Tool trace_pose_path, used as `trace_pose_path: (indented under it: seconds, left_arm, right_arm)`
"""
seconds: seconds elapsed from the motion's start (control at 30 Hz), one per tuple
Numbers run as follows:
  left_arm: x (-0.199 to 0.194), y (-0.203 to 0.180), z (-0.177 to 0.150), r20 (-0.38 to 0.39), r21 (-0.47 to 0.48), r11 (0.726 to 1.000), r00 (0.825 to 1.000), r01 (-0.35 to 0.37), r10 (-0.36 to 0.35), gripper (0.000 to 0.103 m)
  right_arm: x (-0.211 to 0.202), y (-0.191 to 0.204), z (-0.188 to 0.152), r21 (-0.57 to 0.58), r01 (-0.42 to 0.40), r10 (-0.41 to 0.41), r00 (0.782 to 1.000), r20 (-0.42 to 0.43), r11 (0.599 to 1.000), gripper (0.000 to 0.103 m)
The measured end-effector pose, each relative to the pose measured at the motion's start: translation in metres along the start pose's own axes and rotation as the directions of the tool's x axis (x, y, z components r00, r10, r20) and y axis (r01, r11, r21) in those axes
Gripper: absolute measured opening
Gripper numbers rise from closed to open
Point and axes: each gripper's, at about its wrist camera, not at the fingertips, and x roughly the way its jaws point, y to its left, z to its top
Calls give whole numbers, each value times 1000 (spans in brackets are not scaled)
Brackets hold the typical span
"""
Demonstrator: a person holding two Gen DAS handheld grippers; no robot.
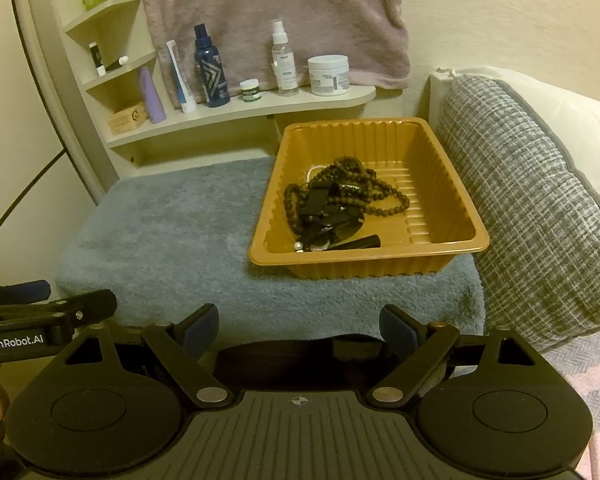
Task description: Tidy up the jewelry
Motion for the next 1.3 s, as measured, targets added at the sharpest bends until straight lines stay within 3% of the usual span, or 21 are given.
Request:
trace_pose_path:
  seconds: [1.3]
  left_arm:
    - [0,2,2,3,15,1000,1000,4,-4,102]
  right_arm:
    - [0,-1,1,0,-1,1,1000,1,1000,87]
